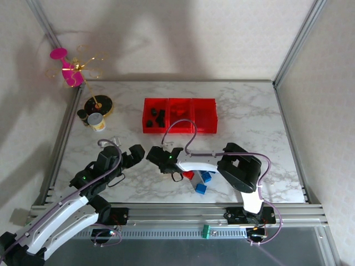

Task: Sort the legos into containers by color
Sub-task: Pick up the lego from the bottom-center of the table, then place the lego in the container.

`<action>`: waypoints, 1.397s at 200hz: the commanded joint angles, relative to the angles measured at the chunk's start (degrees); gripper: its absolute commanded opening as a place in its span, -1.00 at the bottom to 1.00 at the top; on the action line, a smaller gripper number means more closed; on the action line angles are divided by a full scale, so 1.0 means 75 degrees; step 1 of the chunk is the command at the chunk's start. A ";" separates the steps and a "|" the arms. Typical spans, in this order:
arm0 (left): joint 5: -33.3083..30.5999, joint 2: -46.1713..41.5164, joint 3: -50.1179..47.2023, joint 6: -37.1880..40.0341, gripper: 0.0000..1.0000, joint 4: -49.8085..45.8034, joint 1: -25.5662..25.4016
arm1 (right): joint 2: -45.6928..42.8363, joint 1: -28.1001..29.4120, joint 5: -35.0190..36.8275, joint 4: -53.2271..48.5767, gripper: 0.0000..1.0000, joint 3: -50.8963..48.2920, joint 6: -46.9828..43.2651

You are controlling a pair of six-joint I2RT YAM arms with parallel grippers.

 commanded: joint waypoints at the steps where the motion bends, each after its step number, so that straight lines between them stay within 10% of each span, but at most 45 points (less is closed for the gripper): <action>1: 0.0113 0.0073 0.0267 0.0104 0.99 0.0204 0.0055 | -0.0639 -0.0321 0.0231 0.0052 -0.43 0.0130 -0.0466; 165: -0.0039 0.1973 0.1251 0.0411 0.99 0.1535 0.0061 | 0.1641 -0.3284 0.0385 0.1248 -0.40 0.3806 -0.3440; 279: 0.0268 0.2084 0.1224 0.0418 0.99 0.1639 0.0017 | 0.0938 -0.3334 0.0088 0.1133 0.20 0.3598 -0.3704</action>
